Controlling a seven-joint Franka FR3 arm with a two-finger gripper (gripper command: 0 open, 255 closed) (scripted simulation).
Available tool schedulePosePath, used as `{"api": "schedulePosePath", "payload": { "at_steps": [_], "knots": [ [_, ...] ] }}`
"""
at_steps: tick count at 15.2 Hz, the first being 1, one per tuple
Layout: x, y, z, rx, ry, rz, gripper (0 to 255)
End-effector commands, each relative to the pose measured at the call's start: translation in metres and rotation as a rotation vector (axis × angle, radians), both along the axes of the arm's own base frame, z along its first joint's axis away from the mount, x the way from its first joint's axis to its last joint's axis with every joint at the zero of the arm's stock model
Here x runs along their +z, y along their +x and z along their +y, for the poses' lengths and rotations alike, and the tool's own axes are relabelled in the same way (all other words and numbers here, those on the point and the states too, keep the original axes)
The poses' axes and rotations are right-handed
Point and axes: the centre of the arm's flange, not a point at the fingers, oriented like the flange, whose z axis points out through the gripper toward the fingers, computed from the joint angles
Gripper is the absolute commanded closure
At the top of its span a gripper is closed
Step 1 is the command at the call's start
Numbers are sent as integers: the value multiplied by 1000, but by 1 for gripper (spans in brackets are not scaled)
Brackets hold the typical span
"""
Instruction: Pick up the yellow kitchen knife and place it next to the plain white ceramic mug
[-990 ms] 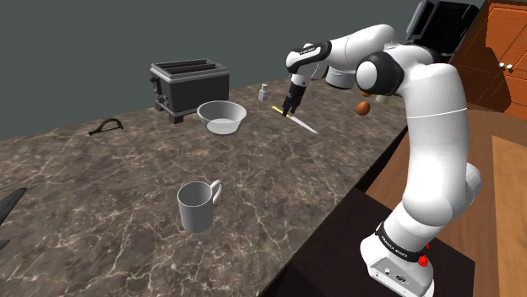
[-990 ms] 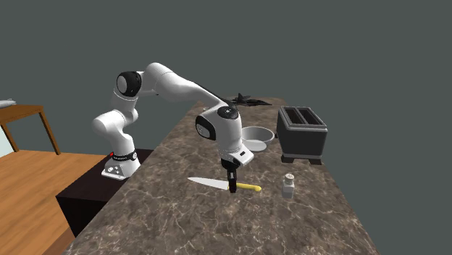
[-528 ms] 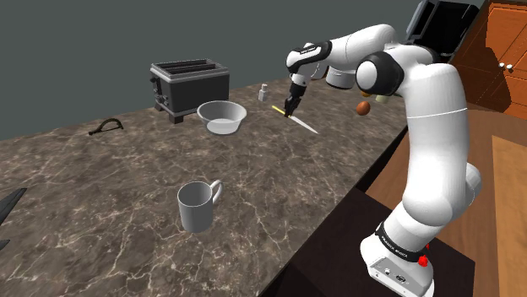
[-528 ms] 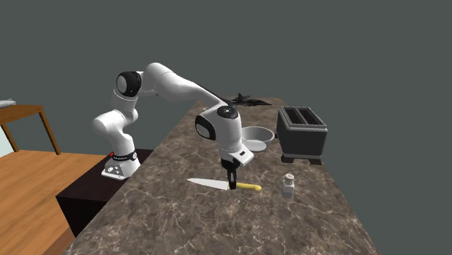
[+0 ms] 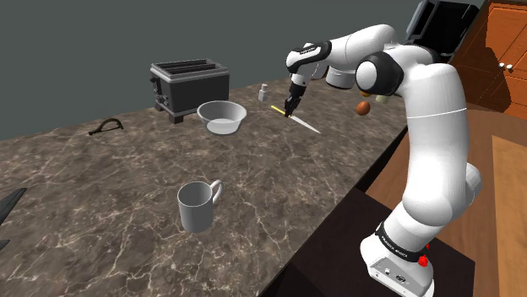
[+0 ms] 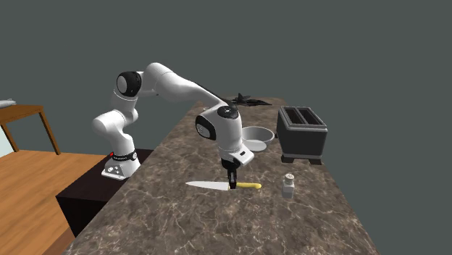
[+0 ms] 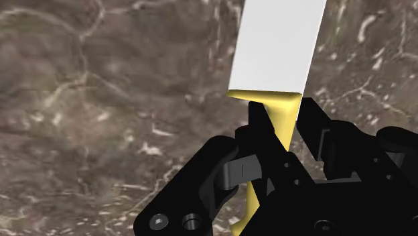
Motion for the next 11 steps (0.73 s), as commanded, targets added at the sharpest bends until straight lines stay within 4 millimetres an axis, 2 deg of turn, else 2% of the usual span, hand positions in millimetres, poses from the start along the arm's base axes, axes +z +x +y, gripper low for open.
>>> {"api": "schedulePosePath", "payload": {
  "at_steps": [1, 11],
  "knots": [
    [3, 0, 2, 3, 3, 3, 255],
    [56, 0, 2, 3, 3, 3, 255]
  ]
}}
